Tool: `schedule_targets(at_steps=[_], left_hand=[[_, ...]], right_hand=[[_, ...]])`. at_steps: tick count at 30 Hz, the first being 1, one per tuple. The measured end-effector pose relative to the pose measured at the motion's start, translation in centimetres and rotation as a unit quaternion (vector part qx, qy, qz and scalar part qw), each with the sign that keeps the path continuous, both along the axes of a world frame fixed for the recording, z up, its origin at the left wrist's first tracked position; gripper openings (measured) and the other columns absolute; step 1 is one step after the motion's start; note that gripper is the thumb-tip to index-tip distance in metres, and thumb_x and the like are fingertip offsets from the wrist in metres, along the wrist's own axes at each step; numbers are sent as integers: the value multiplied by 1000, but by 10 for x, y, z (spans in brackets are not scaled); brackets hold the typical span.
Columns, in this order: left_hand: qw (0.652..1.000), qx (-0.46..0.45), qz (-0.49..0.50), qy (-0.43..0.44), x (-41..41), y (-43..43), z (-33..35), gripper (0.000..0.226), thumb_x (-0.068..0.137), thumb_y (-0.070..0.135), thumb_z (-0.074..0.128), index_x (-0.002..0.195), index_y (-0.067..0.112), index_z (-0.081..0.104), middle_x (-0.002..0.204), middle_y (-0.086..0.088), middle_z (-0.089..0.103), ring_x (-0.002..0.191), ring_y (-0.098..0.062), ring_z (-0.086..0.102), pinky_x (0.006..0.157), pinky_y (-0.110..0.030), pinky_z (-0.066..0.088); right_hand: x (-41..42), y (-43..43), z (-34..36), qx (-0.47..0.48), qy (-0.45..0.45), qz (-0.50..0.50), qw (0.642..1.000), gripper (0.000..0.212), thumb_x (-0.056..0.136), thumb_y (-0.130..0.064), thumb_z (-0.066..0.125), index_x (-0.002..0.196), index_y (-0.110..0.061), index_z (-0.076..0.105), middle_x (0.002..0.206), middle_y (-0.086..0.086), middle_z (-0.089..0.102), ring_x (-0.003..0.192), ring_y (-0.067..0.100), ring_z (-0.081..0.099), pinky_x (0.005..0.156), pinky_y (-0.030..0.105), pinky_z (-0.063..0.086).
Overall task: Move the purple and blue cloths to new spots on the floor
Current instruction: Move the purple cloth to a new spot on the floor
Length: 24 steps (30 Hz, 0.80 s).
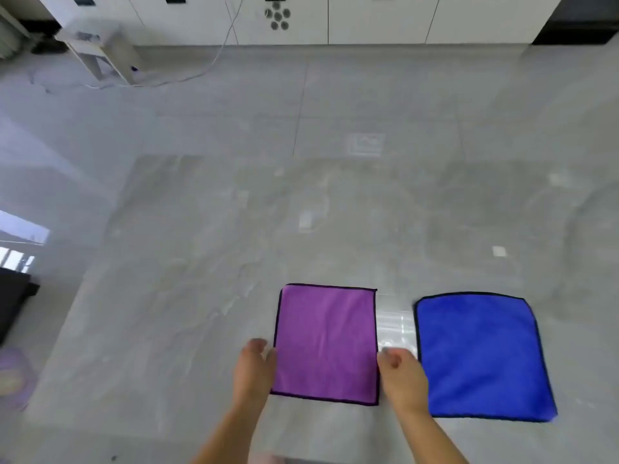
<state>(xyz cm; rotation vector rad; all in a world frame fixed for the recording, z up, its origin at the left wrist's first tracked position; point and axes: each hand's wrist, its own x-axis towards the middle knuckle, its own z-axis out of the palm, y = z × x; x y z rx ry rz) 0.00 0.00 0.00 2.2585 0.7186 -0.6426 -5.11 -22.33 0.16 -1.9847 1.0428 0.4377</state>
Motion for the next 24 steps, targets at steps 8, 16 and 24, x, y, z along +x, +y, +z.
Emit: schedule_targets(at_steps=[8,16,24], left_hand=[[993,10,-58,-106,21,-5,-30,51,86,20,57,131,19,36,90,-4,60,88,-27,59,83,-46,52],[980,-41,-153,-120,18,12,-30,37,89,18,53,124,24,44,120,-3,52,93,-23,60,82,-39,53],[977,-32,-161,-138,16,0,-34,41,91,15,48,129,26,44,111,-4,60,102,-25,57,89,-38,48]], right_hand=[[33,27,-43,-141,-3,16,990,22,84,-34,57,87,-11,56,80,8,64,78,30,59,61,34,47],[24,23,-35,-137,-68,21,988,26,86,-32,57,103,-16,45,82,5,63,66,29,61,57,35,49],[15,35,-33,-112,-125,82,983,38,90,-11,50,126,-20,50,105,7,64,85,25,62,75,32,49]])
